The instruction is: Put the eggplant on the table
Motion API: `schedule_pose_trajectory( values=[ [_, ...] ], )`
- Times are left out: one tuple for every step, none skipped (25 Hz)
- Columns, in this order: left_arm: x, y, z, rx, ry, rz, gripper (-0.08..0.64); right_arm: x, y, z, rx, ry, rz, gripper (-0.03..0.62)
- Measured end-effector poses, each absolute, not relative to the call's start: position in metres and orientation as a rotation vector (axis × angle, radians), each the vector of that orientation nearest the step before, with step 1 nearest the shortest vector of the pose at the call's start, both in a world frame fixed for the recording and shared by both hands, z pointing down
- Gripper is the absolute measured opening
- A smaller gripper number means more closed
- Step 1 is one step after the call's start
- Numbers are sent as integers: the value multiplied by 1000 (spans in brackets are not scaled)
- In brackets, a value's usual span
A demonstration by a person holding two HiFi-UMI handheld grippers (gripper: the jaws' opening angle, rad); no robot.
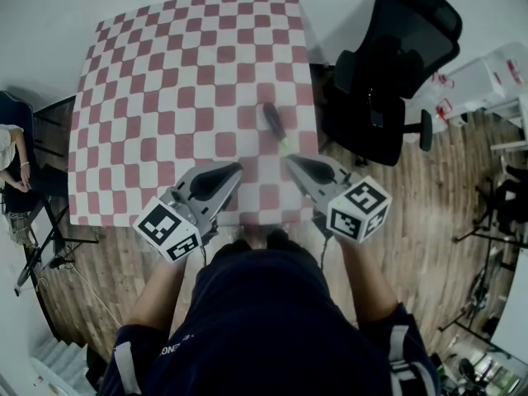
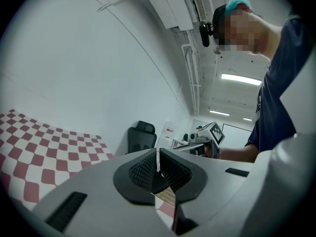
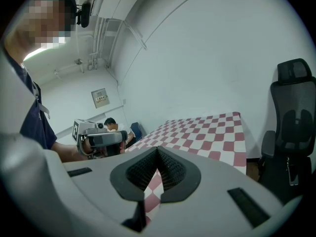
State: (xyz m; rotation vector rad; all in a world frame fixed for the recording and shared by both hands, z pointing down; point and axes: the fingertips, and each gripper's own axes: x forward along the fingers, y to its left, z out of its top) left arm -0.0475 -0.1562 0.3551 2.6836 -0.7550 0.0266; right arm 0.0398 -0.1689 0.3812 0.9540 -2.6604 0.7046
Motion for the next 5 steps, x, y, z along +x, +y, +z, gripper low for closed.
schedule_pose_trajectory(
  values=[
    [-47,-157,356,2683,-754,27,40,40,-169,383,953,-2654,709,17],
    [-47,-157,357,2682,-752,27,40,39,-169,386,952,-2649,713,17],
    [-46,-157,358,2681,-750,28,40,39,-169,388,950,-2645,718,17],
    [-45,-158,358,2681,-748,28,40,39,-169,390,949,-2642,722,17],
    [-45,-158,359,2680,-745,28,40,39,-169,391,948,-2638,726,17]
  ],
)
